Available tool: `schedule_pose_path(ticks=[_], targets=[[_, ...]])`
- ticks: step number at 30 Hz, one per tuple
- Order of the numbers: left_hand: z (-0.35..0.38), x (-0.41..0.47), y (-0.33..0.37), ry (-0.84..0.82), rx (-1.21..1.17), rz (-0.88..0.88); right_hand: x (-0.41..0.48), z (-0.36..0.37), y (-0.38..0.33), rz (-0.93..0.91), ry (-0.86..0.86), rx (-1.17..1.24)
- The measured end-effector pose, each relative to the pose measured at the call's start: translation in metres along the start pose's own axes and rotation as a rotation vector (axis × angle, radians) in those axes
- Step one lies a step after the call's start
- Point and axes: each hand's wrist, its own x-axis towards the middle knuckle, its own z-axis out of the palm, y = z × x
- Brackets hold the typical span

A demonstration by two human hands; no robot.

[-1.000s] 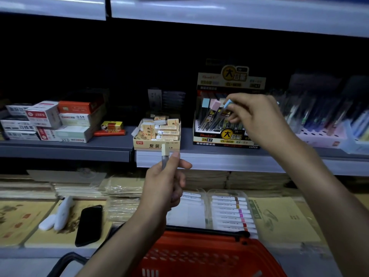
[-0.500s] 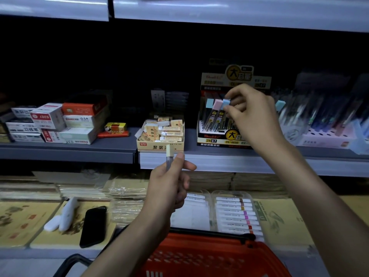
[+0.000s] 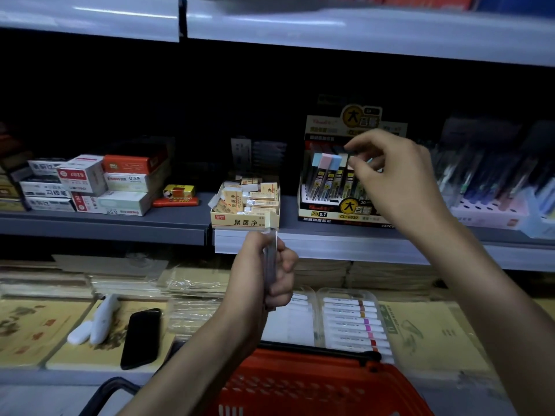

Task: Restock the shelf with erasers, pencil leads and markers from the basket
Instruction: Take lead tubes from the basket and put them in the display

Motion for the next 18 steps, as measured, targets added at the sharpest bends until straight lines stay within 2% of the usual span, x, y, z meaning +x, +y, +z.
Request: schedule_pose_path(ticks=[3,6,8,9,14,18], targets=[[0.002,-0.004,0.002,-0.078,-0.071,0.0,-0.01,-0.008,-0.017,0.051,-0.093,0.093],[0.004,-0.007,0.005,-0.127,-0.016,0.046,-0.024,-0.007,-0.036,0.241,-0.426,0.364],[0.005,-0.009,0.005,-0.142,0.037,0.083,-0.031,-0.002,-0.041,0.264,-0.631,0.454],[0.005,-0.009,0.005,-0.142,0.054,0.097,-0.034,-0.001,-0.042,0.247,-0.667,0.488],[0.007,-0.007,0.0,-0.03,0.172,0.163,-0.036,-0.001,-0.036,0.295,-0.578,0.574],[0.008,-0.01,-0.001,0.009,0.326,0.225,-0.039,-0.005,-0.032,0.352,-0.654,0.587]])
